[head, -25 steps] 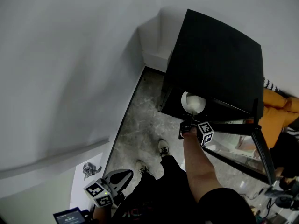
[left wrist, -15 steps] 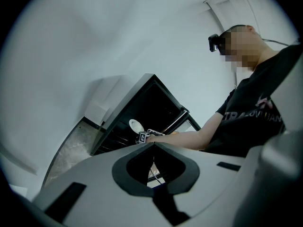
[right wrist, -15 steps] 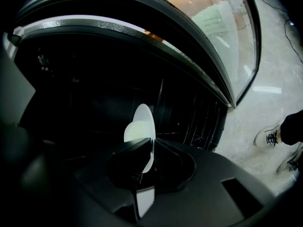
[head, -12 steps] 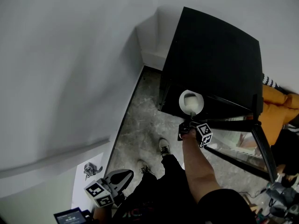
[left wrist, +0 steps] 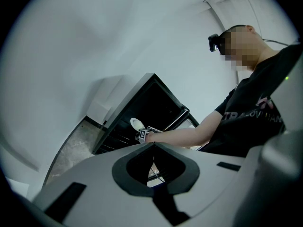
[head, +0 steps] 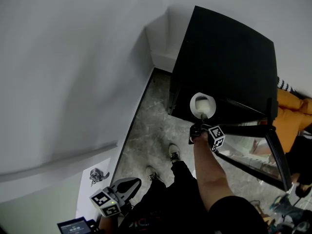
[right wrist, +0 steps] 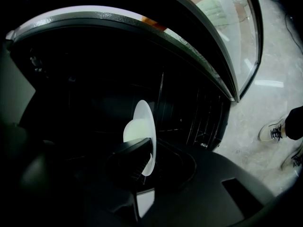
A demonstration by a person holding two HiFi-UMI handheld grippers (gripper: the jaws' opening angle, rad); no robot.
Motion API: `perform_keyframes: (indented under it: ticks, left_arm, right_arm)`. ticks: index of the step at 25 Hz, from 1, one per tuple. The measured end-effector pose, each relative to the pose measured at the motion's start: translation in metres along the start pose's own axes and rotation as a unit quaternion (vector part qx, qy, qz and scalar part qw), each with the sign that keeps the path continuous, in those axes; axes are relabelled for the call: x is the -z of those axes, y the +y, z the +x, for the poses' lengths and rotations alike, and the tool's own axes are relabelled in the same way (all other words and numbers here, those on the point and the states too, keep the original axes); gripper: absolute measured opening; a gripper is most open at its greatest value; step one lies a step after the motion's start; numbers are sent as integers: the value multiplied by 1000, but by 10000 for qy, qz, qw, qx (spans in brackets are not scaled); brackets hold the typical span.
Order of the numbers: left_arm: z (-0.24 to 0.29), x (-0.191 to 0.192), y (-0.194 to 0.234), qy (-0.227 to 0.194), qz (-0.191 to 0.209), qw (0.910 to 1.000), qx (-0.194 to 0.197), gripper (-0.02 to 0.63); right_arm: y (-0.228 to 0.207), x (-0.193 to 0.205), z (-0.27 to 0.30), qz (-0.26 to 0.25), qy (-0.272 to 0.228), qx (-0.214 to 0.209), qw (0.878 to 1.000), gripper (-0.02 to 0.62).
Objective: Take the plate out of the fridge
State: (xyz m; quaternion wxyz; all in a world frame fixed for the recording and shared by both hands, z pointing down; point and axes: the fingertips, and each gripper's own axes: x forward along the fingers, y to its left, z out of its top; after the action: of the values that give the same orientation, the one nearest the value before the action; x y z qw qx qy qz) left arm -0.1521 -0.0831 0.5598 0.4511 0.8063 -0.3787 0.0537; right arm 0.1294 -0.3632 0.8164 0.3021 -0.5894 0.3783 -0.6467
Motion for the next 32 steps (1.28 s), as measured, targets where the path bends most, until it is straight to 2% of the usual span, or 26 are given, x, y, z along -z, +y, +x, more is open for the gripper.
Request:
perform_keyframes:
  ticks: [10,14,23,27,32]
  left_arm:
    - [-6,5,-10,-3,268,9994,236,5]
    - [-7,4,-9,-11,534,9976,443,5]
    - [-26,17,-20,-39,955,9904,994,6]
    - [-26,22,-28,40,1158,9846,1305,5]
    - [-27,27,-39,8,1313,9780,1620,5]
  right_arm:
    - [23,11,-39,-383,384,-487,9973,17]
    - [41,14,-62,-550,530,-906,9930,17]
    - [54,31,-155,-844,907,-1251,9844,15]
    - [96,42,-207,-583,912,-1407,9841,15]
    - [150,42,-258,-747,829,-1780,9777,15]
